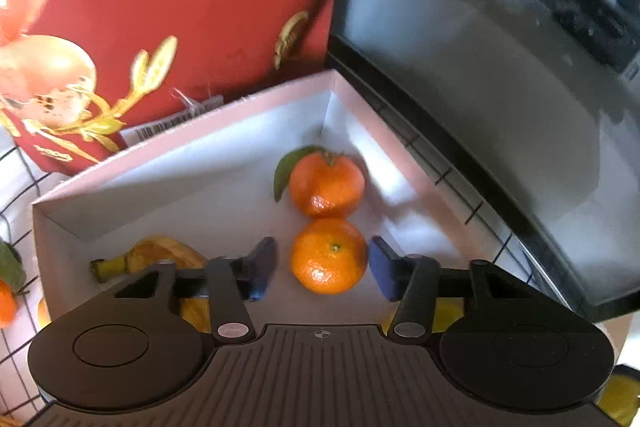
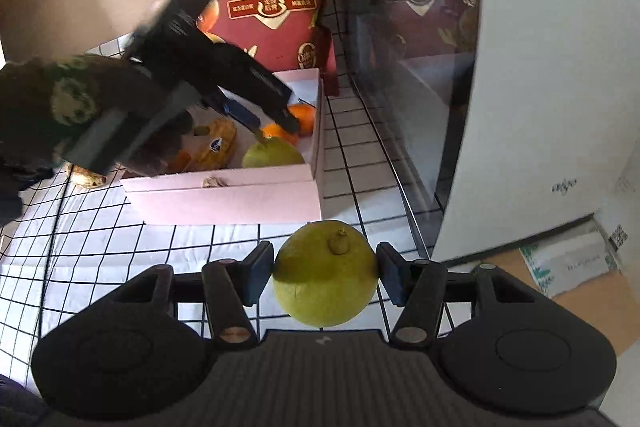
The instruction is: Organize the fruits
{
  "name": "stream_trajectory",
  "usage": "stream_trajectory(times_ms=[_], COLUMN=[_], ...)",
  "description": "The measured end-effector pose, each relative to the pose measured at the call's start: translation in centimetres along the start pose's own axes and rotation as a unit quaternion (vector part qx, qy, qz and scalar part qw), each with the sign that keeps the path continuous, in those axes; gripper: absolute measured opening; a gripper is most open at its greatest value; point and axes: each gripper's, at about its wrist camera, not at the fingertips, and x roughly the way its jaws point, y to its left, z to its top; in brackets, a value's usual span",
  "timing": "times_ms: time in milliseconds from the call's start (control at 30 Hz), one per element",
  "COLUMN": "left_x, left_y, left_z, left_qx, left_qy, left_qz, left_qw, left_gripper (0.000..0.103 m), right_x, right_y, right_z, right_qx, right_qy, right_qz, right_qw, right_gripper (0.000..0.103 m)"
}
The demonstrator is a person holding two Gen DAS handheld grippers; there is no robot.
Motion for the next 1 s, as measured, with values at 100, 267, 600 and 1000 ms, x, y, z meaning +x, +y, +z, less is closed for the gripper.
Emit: stream_trajectory(times_ms=[100, 267, 600, 1000], left_x=[-0.1, -1.1, -9.6, -9.7], left_y=[0.5, 2.9, 7.4, 5.7], left_z=[-0.2, 0.0, -2.3, -7.5], left_qx=[0.007, -0.025, -0.075, -0.035], left_qy=[-0.01, -0.048, -0.124, -0.018], left_qz=[0.008, 0.031, -0.01, 0.013], left_qw=[0.9999, 0.9981, 0.9894, 0.9991], left_gripper=[0.048, 0.047, 0.047, 0.048], right_x=[-0.1, 0.9, 8.6, 19.1], right_y=[0.4, 1.4, 0.5, 1.5], right_z=[1.4, 4.6, 11.8, 12.5], right_qx=[-0.014, -0.042, -0.053, -0.131], right_qy=[-0.012, -0.038, -0.049, 0.042], right_qz=[0.005, 0.026, 0.054, 0.048], right_qw=[1.0, 0.998, 0.996, 0.989], right_gripper=[0.056, 0.056, 0.056, 0.056])
